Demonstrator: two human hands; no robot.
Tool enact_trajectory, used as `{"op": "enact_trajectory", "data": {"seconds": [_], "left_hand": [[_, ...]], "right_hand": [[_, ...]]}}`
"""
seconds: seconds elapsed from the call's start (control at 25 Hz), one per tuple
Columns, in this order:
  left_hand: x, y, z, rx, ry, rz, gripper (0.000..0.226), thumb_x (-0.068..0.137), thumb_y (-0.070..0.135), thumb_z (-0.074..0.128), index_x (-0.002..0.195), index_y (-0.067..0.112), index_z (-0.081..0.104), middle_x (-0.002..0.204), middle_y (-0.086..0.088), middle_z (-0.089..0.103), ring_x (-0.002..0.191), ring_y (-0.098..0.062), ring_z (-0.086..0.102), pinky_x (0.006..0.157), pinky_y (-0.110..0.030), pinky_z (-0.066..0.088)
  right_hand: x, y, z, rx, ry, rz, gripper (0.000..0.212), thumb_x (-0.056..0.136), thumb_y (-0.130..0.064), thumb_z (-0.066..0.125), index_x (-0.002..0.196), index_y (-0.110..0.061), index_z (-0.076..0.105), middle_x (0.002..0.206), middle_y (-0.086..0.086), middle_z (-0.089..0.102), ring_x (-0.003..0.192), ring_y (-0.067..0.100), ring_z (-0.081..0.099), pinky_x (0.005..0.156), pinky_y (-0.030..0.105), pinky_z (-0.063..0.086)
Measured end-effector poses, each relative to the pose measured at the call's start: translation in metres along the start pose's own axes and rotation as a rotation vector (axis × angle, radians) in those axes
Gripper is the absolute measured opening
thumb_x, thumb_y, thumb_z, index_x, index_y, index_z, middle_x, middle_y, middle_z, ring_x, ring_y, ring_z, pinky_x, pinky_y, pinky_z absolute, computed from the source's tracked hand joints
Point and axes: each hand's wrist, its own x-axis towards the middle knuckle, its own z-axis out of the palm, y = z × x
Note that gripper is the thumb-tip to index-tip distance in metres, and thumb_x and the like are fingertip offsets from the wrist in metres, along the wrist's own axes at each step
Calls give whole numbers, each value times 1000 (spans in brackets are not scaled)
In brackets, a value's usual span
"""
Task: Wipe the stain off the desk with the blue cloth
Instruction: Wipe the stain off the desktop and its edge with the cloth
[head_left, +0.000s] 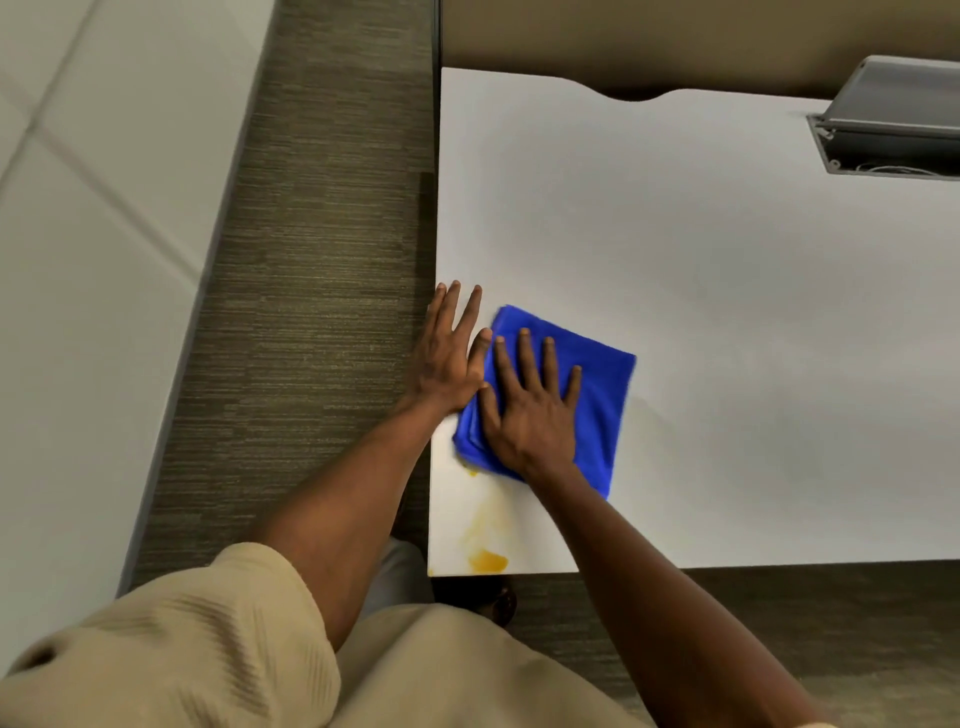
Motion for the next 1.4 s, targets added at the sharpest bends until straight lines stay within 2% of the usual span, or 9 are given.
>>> {"op": "enact_trajectory", "data": {"seconds": [0.16,0.36,0.52,0.72,0.88,1.0,1.16,1.28,1.4], "left_hand": [[-1,-1,0,1,5,-7,64,105,46,24,162,18,25,170,-12,18,159,-27,8,129,-45,14],[-2,2,1,17,12,-27,63,106,49,24,163,22,23,171,-9,16,159,-24,5,124,-25,-10],[-3,1,2,28,11,-32,63,106,50,26,163,22,23,171,-10,16,159,-25,5,123,-23,-12],[-1,1,-1,19,1,3,66,104,49,26,162,18,26,170,-14,18,159,-30,7,129,-41,9],[-3,2,-3,47,-12,-2,62,106,45,30,162,18,24,170,-14,17,159,-29,6,129,-44,12],[-2,3,-2,62,-19,-13,62,106,45,30,163,19,24,170,-14,16,159,-29,6,128,-42,8],[-2,2,-1,109,-28,8,64,106,48,28,162,20,24,170,-16,16,159,-31,5,129,-44,4],[-1,1,0,112,-27,14,63,105,46,33,162,18,27,169,-17,18,159,-32,7,129,-46,8],[1,1,-2,117,-28,16,64,104,47,32,161,18,29,169,-18,19,158,-33,8,128,-49,12]], "right_hand": [[-3,36,-11,4,-27,-126,64,106,-63,20,166,-42,8,176,-9,2,163,20,-3,130,57,0],[-20,115,-31,26,9,230,69,101,-69,16,165,-45,8,177,-2,-3,163,25,-4,130,57,0],[-19,75,-21,99,44,441,73,101,-70,22,166,-42,3,175,12,-8,162,30,-9,128,62,-4],[-47,12,2,28,16,89,72,103,-71,19,166,-41,-3,176,4,-11,162,27,-13,128,56,-12],[-97,53,7,-47,-12,-226,71,102,-75,21,165,-46,2,176,-6,-7,163,20,-8,127,56,2],[-93,91,-5,-62,-35,-89,70,101,-76,19,163,-51,0,176,-7,-7,162,20,-10,130,56,3],[-61,52,-2,26,5,203,72,101,-74,15,165,-45,-2,176,1,-10,162,27,-12,129,60,-6],[-64,8,12,34,32,166,73,102,-71,16,166,-41,-2,176,5,-11,162,30,-13,128,60,-9],[-94,-1,23,17,37,-15,72,103,-72,20,165,-43,0,176,2,-9,162,28,-11,128,60,-6]]}}
